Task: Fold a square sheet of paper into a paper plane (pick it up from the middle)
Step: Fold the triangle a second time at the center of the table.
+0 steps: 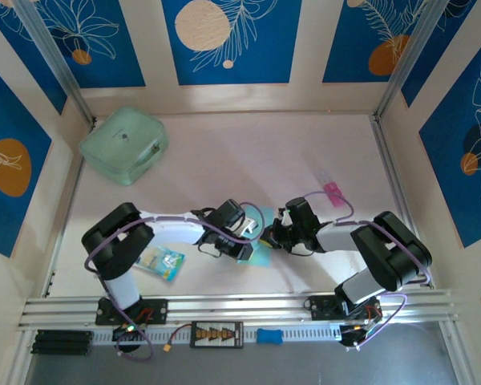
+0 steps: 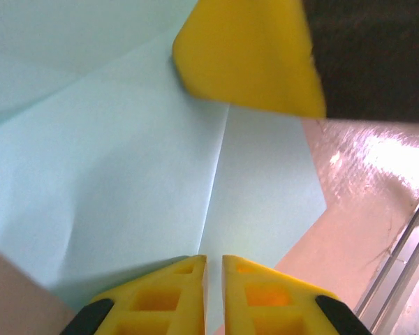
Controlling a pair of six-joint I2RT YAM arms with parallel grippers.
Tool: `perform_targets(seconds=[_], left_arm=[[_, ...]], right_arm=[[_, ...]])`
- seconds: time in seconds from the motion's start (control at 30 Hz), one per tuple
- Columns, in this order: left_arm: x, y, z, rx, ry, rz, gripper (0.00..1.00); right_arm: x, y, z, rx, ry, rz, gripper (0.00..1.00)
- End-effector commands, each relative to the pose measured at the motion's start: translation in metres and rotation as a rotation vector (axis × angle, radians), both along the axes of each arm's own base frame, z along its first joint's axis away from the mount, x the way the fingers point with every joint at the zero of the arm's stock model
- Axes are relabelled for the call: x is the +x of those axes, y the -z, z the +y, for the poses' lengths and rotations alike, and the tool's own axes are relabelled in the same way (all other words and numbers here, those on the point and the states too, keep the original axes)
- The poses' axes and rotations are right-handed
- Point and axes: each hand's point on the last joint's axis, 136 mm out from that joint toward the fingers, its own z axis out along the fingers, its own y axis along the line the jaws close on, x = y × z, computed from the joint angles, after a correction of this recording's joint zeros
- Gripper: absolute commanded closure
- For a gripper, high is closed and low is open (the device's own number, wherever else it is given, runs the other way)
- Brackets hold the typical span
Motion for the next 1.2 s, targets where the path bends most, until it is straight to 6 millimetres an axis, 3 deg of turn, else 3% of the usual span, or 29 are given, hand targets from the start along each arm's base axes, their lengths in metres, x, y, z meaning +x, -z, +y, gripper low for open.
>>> perform_targets(seconds=[0.0, 0.27, 0.97, 1.17], left_arm=[[-0.007, 0.007, 0.020, 0.067, -0.008, 0.011, 0.85], [-0.013, 0.018, 0.034, 0.107, -0.024, 0.021, 0.88], [-0.018, 0.016, 0.053, 0.137, -0.060, 0.007, 0.93], [-0.018, 0.006, 0.052, 0.096, -0.066, -0.016, 0.95]], right_arm=[[-0.015, 0.030, -0.022, -0.105, 0.030, 0.084, 1.00], [-0.015, 0.030, -0.025, -0.112, 0.030, 0.083, 1.00], [-0.013, 0.023, -0.025, -0.101, 0.004, 0.060, 1.00], [-0.008, 0.019, -0.023, -0.088, -0.027, 0.041, 1.00]])
